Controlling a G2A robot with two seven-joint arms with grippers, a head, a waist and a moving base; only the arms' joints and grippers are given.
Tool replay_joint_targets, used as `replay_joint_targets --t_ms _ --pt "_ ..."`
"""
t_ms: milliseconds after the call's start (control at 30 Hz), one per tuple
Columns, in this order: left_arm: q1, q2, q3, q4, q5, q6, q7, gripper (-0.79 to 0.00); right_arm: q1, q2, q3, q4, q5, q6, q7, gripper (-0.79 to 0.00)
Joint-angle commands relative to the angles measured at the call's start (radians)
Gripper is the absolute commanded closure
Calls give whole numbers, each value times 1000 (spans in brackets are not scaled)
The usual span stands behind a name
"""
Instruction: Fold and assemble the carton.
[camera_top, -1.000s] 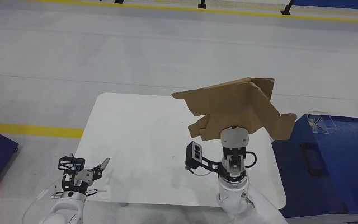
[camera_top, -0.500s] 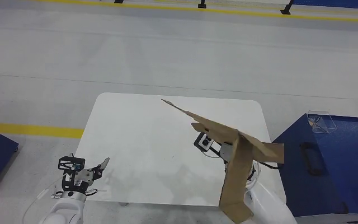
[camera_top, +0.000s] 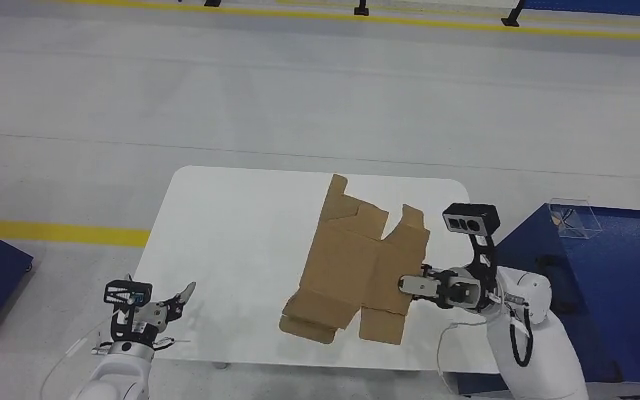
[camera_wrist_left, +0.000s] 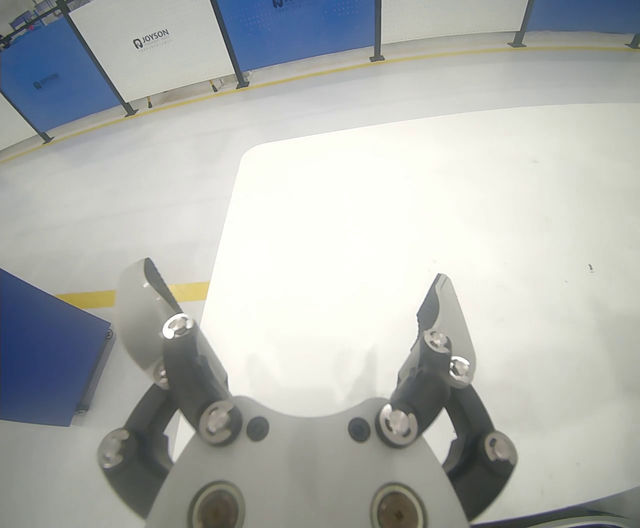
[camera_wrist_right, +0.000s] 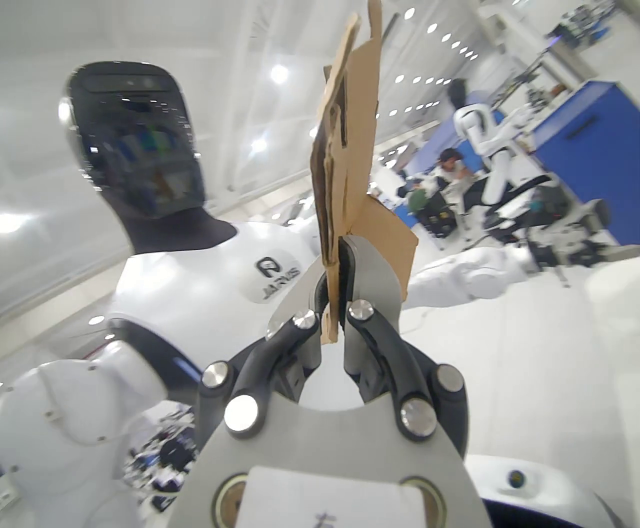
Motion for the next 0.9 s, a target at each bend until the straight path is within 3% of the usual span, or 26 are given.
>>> replay_joint_targets --t_ms 0,300,567,700,800,867 --pt "0 0 0 0 0 0 0 -785 -7 2 -2 36 -66 -15 -17 0" --pt "0 0 0 0 0 0 0 -785 18 -3 -92 198 -92 -30 -32 0" --pt "0 0 1 2 -4 -5 -5 -785 21 -3 -93 201 -90 -32 -34 0" --pt "-40 2 -29 -28 -221 -131 -237 -785 15 -2 -106 172 -153 -10 -70 0" --pt "-75 6 -89 -65 -597 -229 -485 -785 12 -2 -121 171 -164 5 -72 0" --pt "-109 12 -123 -59 -886 -253 -710 -785 11 -2 -135 178 -164 13 -66 0"
